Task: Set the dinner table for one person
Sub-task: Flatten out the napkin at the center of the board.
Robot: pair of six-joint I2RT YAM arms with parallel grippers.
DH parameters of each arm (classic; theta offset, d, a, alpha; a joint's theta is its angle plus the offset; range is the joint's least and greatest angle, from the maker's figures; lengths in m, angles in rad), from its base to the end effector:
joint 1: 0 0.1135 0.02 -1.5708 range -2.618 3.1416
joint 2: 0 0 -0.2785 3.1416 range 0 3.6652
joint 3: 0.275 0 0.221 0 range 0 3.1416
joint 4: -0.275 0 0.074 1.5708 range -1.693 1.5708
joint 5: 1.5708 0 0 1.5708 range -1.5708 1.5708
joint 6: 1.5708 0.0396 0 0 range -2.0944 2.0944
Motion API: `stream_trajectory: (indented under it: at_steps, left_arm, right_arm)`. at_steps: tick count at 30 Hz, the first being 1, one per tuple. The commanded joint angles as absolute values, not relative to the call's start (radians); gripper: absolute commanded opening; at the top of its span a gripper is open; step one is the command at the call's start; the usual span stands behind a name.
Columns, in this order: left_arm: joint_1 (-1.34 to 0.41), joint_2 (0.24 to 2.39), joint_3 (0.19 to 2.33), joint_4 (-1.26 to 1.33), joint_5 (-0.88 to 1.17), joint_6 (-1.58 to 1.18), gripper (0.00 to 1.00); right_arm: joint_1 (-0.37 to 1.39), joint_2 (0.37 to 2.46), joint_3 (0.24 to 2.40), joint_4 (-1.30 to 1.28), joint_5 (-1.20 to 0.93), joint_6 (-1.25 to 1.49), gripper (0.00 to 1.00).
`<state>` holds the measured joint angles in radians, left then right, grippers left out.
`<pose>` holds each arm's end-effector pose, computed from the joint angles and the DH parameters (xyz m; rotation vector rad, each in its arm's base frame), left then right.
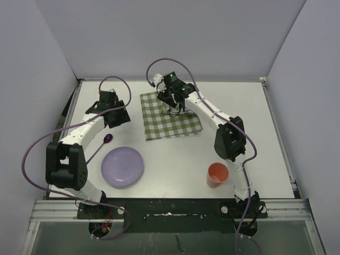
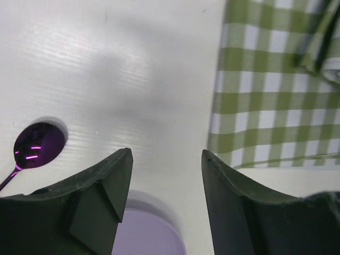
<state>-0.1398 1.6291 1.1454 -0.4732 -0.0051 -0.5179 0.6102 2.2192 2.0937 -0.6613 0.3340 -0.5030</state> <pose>0.3148 -0.0441 0.2529 -0.4807 2.5015 -0.2546 0.4052 0.2675 0.2895 -1.0894 2.0572 -0.3395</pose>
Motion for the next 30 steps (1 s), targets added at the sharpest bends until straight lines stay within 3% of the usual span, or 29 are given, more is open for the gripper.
stream_trajectory:
  at_steps: [1, 5, 15, 30]
  left_arm:
    - [-0.152, 1.507, 1.193, -0.403, -0.023, -0.456, 0.54]
    - [-0.17, 1.493, 1.201, -0.401, -0.013, -0.469, 0.54]
    - [-0.207, 1.443, 1.187, -0.44, -0.114, -0.457, 0.54]
    - [-0.23, 1.394, 1.11, -0.424, -0.127, -0.464, 0.54]
  right_arm:
    - [0.634, 2.315, 2.247, -0.613, 0.34, -0.506, 0.74]
    - [0.593, 2.385, 2.358, -0.586, 0.247, -0.389, 0.79]
    - [0.543, 2.562, 2.446, -0.448, 0.062, -0.134, 0.74]
    - [0.659, 2.644, 2.603, -0.358, 0.036, -0.218, 0.76]
